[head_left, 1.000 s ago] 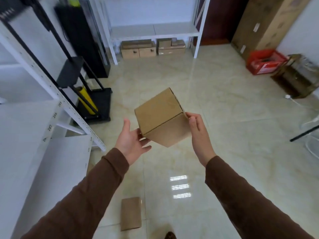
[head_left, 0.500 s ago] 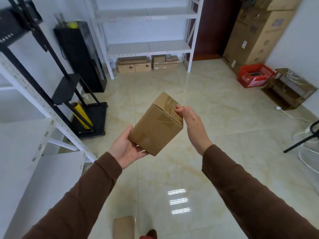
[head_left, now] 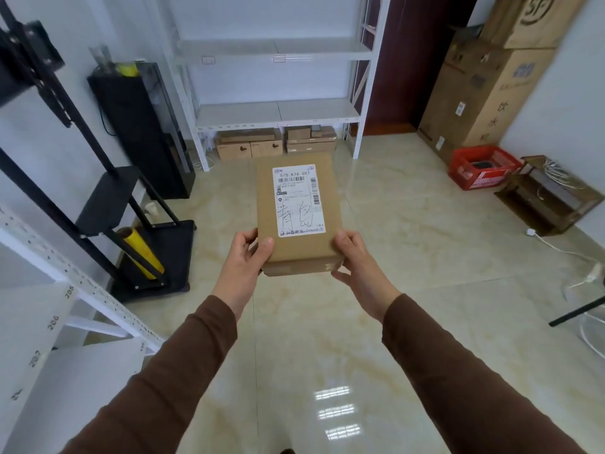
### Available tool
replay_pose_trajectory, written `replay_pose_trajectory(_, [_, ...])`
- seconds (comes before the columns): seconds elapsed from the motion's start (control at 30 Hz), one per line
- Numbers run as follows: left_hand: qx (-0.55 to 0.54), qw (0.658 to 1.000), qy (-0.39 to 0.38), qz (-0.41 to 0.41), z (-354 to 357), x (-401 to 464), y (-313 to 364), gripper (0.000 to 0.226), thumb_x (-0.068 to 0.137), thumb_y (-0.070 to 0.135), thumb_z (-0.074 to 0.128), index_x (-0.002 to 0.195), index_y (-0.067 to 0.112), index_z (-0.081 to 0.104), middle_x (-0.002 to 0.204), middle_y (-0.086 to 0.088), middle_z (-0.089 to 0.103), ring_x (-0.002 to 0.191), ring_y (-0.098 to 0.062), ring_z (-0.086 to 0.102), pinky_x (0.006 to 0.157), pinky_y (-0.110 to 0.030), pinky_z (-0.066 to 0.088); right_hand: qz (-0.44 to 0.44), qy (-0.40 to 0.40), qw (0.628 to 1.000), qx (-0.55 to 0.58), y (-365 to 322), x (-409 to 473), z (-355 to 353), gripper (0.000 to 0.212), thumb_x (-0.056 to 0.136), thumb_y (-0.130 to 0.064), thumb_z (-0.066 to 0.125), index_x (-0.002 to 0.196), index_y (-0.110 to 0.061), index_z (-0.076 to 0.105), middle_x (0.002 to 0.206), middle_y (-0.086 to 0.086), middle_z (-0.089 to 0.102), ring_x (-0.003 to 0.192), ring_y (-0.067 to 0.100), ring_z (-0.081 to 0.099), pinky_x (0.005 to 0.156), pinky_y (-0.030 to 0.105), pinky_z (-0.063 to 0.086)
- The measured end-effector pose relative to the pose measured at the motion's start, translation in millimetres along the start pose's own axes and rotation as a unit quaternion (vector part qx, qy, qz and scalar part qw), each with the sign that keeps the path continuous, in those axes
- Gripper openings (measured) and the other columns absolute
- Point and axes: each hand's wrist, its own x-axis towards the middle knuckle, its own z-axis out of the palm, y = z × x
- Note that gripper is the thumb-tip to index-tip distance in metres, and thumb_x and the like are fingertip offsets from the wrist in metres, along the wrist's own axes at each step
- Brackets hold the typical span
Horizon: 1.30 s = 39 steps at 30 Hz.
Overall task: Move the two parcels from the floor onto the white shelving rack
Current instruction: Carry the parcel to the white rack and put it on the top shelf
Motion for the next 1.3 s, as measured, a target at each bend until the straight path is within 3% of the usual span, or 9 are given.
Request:
replay_pose_trajectory(0.13, [-0.019, 1.000, -0.007, 0.001, 4.3, 46.7, 8.1, 0.040, 0.098, 0.024, 0.059, 0.134, 0.010, 0.048, 0.120, 0.005, 0.067, 0.098, 0.001, 0.066, 0.081, -0.019, 0.054, -0.016, 0.012, 0.999, 0.046, -11.9, 42.6, -7.3, 0.044, 0.088, -0.052, 0.066, 0.122, -0.027, 0.055, 0.110, -0.015, 0.065, 0.091, -0.003, 0.063, 0.100, 0.036, 0.047])
replay_pose_trajectory(0.37, [-0.055, 0.998, -0.025, -0.025, 21.2, 154.9, 13.5, 0.059, 0.089, 0.032, 0.070, 0.142, 0.024, 0.045, 0.140, 0.004, 0.060, 0.123, -0.011, 0.060, 0.104, -0.035, 0.048, -0.031, 0.038, 0.995, 0.082, -39.0, 141.4, -31.8, 0.062, 0.085, -0.045, 0.070, 0.137, -0.016, 0.052, 0.122, -0.007, 0.067, 0.097, 0.001, 0.065, 0.092, 0.033, 0.048])
replay_pose_trajectory(0.5, [-0.055, 0.998, -0.029, -0.022, 42.2, 230.5, 20.8, 0.051, 0.093, 0.026, 0.066, 0.140, 0.019, 0.050, 0.132, 0.001, 0.065, 0.109, -0.007, 0.064, 0.101, -0.032, 0.049, -0.038, 0.051, 0.994, 0.088, -58.3, 215.0, -55.1, 0.063, 0.085, -0.043, 0.071, 0.138, -0.016, 0.051, 0.124, -0.005, 0.070, 0.099, 0.002, 0.066, 0.091, 0.032, 0.048])
replay_pose_trajectory(0.63, [-0.055, 0.998, -0.003, -0.014, 52.9, 302.0, 32.4, 0.048, 0.096, 0.022, 0.061, 0.142, 0.017, 0.049, 0.133, -0.001, 0.065, 0.108, -0.006, 0.064, 0.095, -0.026, 0.050, -0.038, 0.039, 0.995, 0.086, -83.0, 289.4, -69.0, 0.059, 0.085, -0.045, 0.069, 0.135, -0.018, 0.051, 0.116, -0.010, 0.072, 0.099, 0.002, 0.066, 0.095, 0.033, 0.049])
replay_pose_trajectory(0.8, [-0.052, 0.998, 0.020, -0.005, 35.9, 383.1, 46.4, 0.050, 0.097, 0.025, 0.060, 0.145, 0.022, 0.049, 0.137, 0.002, 0.065, 0.115, -0.006, 0.064, 0.098, -0.023, 0.050, -0.028, 0.008, 0.996, 0.084, -111.1, 387.5, -58.8, 0.034, 0.094, -0.041, 0.065, 0.122, -0.024, 0.056, 0.110, -0.011, 0.067, 0.094, 0.002, 0.063, 0.090, 0.032, 0.047])
replay_pose_trajectory(1.0, [-0.055, 0.998, 0.038, 0.010, -4.4, 497.7, 55.2, 0.051, 0.098, 0.024, 0.057, 0.148, 0.024, 0.047, 0.133, 0.008, 0.068, 0.108, 0.002, 0.067, 0.093, -0.019, 0.051, -0.024, -0.013, 0.997, 0.069, -136.6, 511.9, -25.3, 0.026, 0.096, -0.042, 0.063, 0.115, -0.026, 0.056, 0.111, -0.009, 0.064, 0.095, 0.005, 0.060, 0.088, 0.031, 0.045])
replay_pose_trajectory(1.2, [-0.063, 0.997, 0.037, -0.002, -62.9, 630.6, 75.9, 0.056, 0.096, 0.030, 0.059, 0.150, 0.027, 0.045, 0.130, 0.012, 0.069, 0.117, -0.005, 0.065, 0.102, -0.026, 0.048, -0.031, -0.004, 0.997, 0.064, -174.0, 637.8, 24.9, 0.058, 0.085, -0.052, 0.070, 0.129, -0.018, 0.056, 0.120, -0.004, 0.067, 0.102, 0.006, 0.063, 0.093, 0.031, 0.045])
replay_pose_trajectory(1.3, [-0.066, 0.997, 0.029, -0.004, -84.7, 695.9, 91.9, 0.054, 0.097, 0.030, 0.057, 0.149, 0.027, 0.045, 0.131, 0.011, 0.068, 0.116, -0.003, 0.065, 0.097, -0.021, 0.049, -0.035, 0.002, 0.997, 0.063, -197.1, 694.8, 44.6, 0.069, 0.078, -0.056, 0.068, 0.133, -0.017, 0.055, 0.125, -0.002, 0.068, 0.107, 0.007, 0.064, 0.096, 0.031, 0.045])
